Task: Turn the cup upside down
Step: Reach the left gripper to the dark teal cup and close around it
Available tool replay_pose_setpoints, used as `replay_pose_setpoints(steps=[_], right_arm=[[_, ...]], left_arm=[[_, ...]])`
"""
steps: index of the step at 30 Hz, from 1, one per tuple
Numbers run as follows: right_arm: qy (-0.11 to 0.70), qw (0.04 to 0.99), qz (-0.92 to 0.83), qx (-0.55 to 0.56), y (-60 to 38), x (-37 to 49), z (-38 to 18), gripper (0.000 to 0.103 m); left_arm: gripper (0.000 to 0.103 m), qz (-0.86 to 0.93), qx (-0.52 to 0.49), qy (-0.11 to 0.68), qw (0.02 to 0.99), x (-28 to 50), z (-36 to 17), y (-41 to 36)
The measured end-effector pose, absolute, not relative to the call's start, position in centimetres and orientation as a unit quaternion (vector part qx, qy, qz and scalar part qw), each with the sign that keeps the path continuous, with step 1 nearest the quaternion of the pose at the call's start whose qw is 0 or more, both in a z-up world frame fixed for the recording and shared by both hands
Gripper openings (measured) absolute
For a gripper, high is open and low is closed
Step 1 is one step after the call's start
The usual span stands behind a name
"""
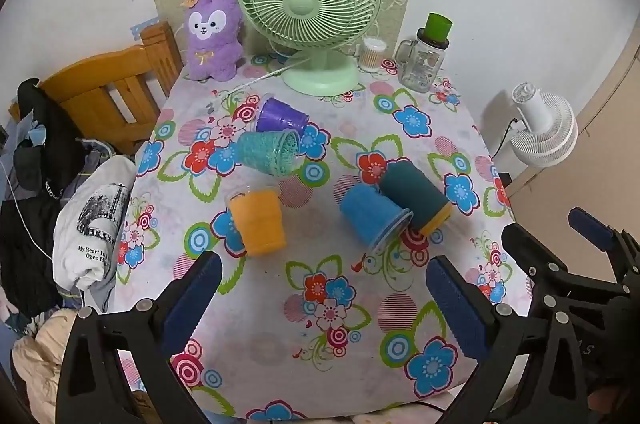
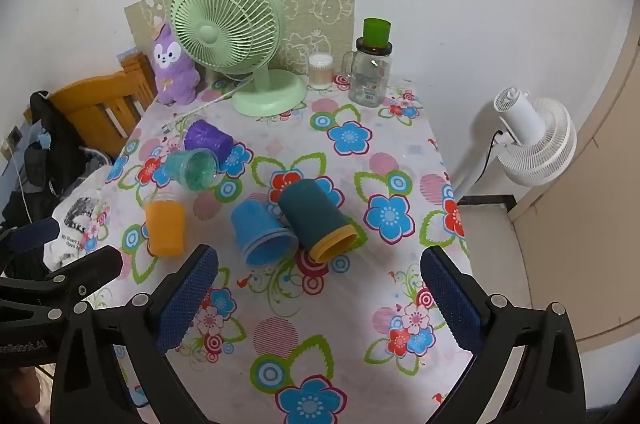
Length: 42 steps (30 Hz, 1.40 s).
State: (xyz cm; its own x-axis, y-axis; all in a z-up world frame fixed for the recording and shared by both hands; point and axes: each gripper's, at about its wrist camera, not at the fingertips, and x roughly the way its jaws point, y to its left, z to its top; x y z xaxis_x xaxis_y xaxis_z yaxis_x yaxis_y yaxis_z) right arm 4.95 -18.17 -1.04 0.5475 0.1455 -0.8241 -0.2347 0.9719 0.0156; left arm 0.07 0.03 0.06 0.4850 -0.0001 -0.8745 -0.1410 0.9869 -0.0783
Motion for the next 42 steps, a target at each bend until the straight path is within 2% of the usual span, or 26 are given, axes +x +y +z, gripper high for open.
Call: replay_pose_setpoints(steps=[16, 34, 42], right_arm=[[0.488, 0.866, 0.104, -0.028, -19.1, 6.4, -2.2, 0.103], [0.498, 0.858, 0.109, -0.07, -23.1, 16.0, -3.1, 0.103], [0.508, 0.852, 0.111, -0.051, -25.8, 19.8, -4.1, 0.103]], left_arm=[[0.103, 0.042, -0.07, 0.527, 0.846, 2.0, -0.8, -0.1], [0.103, 0.037, -0.102, 0.555, 0.825, 9.8, -4.1, -4.5], [0.103, 0.034, -0.118, 0.587, 0.8, 13.6, -6.8, -7.6]])
